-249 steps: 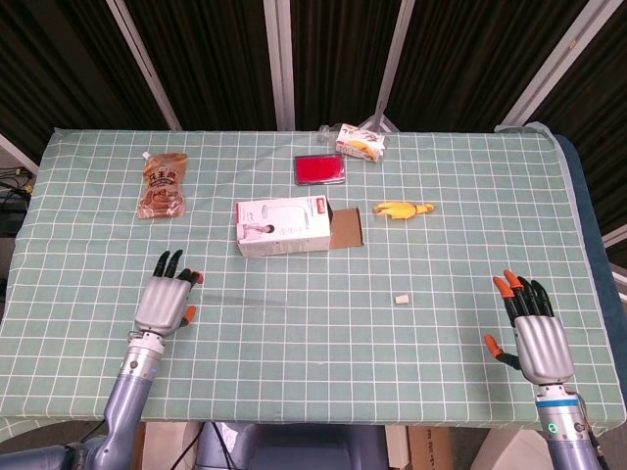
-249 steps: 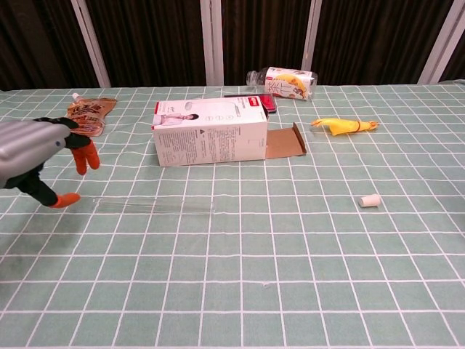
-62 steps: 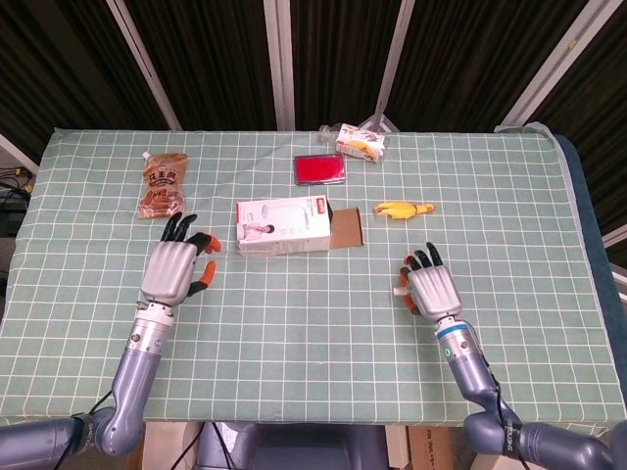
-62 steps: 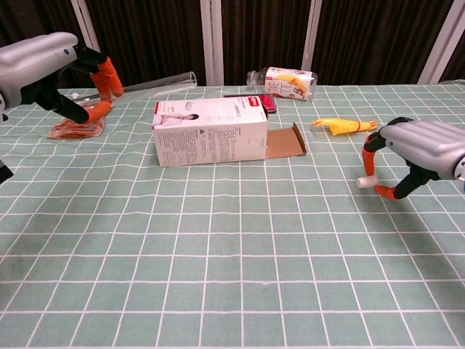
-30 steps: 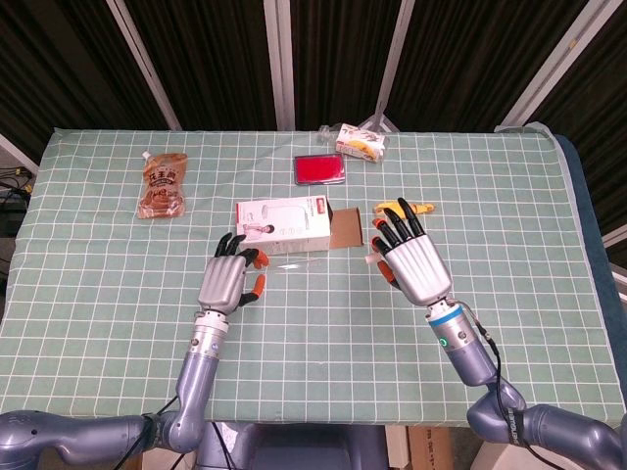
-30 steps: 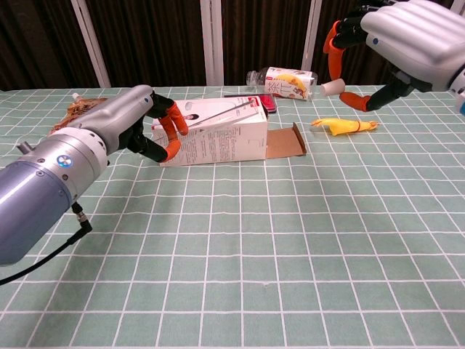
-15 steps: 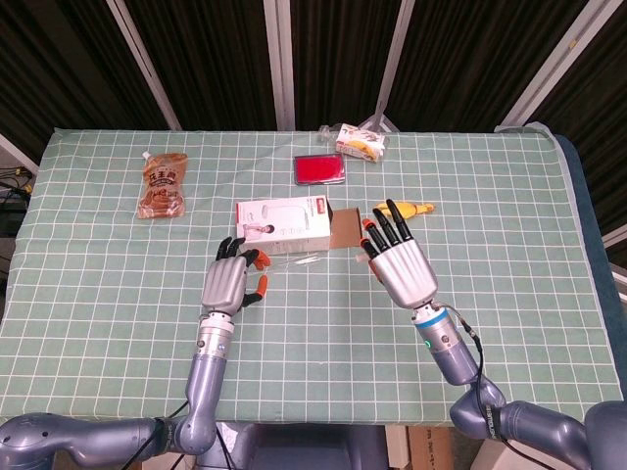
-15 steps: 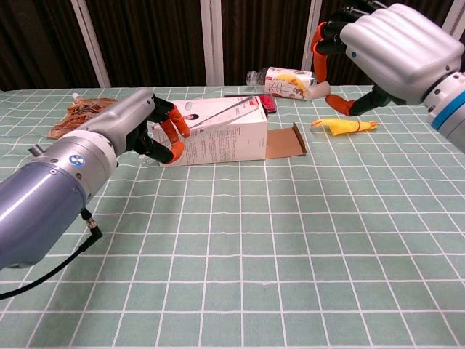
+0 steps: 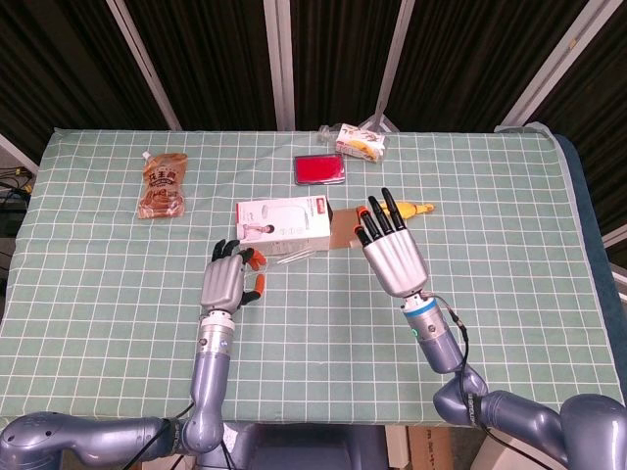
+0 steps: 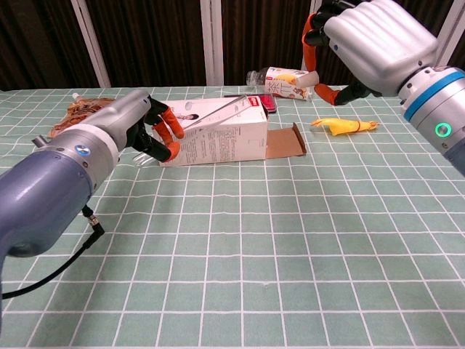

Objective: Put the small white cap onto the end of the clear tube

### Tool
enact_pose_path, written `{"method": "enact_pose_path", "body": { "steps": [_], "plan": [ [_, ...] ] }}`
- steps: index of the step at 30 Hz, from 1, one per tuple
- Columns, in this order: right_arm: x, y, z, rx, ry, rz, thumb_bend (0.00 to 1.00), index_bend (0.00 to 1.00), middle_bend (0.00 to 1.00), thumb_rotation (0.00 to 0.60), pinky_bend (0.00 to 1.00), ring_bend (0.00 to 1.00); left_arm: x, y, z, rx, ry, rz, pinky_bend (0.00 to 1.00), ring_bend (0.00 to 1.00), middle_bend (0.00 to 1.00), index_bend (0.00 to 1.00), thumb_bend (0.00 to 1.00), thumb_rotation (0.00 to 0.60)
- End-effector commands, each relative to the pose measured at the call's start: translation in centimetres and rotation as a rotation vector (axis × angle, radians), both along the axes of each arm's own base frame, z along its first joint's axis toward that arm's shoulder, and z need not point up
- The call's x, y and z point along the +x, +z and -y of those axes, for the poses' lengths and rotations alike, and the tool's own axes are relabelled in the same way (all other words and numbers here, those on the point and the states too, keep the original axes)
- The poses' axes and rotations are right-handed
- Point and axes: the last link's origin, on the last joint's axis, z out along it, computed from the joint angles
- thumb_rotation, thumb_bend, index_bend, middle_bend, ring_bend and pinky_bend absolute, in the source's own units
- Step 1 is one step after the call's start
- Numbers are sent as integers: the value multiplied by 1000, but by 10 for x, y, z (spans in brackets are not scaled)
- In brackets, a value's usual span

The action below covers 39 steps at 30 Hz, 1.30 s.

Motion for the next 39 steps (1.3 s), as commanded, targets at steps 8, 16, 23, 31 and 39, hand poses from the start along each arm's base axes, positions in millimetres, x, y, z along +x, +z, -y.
{"method": "enact_pose_path", "body": {
  "steps": [8,16,23,31,39],
  "plan": [
    [3,-7,1,11,33,-44,457,583,291,600,2,167,13,-1,0,-28,19,-10,13,126,528,507,709,600],
    [5,-11,2,14,49,-62,457,583,290,600,2,168,16,-1,0,-42,35,-18,15,127,528,507,709,600],
    [4,-15,0,25,54,-70,457,583,290,600,2,167,18,-3,0,-54,40,-19,15,127,528,507,709,600],
    [3,-19,-2,32,54,-74,457,583,290,600,2,167,22,-7,2,-70,37,-15,15,127,530,507,709,600],
    [5,-21,-3,39,55,-70,457,583,290,600,2,167,24,-9,4,-70,37,-1,15,127,530,508,709,600]
  ]
}}
